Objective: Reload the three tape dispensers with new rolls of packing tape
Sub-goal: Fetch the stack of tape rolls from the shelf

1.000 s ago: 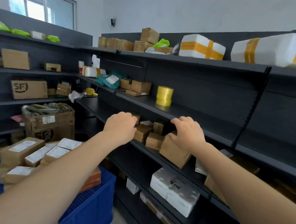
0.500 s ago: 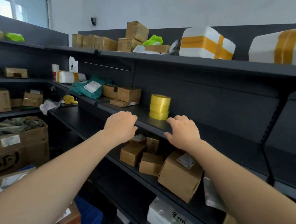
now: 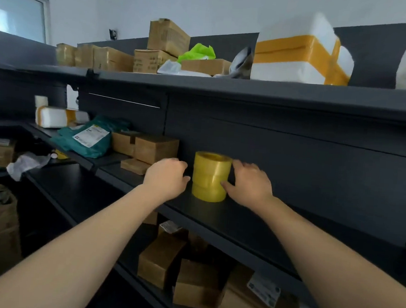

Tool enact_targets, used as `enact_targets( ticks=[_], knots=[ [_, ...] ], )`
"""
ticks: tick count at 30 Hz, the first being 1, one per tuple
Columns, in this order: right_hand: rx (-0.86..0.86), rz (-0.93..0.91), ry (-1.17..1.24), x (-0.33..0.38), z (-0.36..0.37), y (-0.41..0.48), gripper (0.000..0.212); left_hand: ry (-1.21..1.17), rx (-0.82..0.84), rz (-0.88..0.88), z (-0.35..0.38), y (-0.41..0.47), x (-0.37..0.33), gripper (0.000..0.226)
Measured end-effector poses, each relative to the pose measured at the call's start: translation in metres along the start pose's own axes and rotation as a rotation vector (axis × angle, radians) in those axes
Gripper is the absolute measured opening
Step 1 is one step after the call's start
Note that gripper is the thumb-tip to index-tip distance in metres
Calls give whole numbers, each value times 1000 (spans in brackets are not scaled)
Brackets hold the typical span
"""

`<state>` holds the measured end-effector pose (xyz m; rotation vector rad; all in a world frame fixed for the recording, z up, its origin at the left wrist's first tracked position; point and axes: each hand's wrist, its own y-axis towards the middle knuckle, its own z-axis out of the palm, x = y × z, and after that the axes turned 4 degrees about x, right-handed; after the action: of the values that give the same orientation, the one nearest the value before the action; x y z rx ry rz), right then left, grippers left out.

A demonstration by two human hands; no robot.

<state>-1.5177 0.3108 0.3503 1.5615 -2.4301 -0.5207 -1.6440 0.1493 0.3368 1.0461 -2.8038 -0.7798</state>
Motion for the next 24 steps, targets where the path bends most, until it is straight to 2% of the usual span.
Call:
enact_targets(
  ticks=[3, 7, 10, 14, 19, 21, 24],
  knots=[
    [51, 137, 164, -7, 14, 28, 65, -76, 2, 7, 20, 30, 3, 42],
    [186, 325, 537, -8, 29, 56, 78, -364, 32, -58, 43, 67, 9, 58],
    [245, 468, 792, -7, 38, 72, 85, -563, 171, -185, 53, 93, 11, 76],
    [316, 622, 1017, -6, 46, 87, 88, -977, 387, -377, 66, 116, 13, 80],
    [414, 699, 1249, -9, 55, 94, 75, -1291, 687, -457, 77, 125, 22, 80],
    [397, 707, 1339, -10, 56, 96, 65, -1365, 726, -461, 79, 127, 25, 79],
    [343, 700, 1368, -9, 57, 94, 48, -1386, 671, -426, 84, 126, 26, 72]
  ],
)
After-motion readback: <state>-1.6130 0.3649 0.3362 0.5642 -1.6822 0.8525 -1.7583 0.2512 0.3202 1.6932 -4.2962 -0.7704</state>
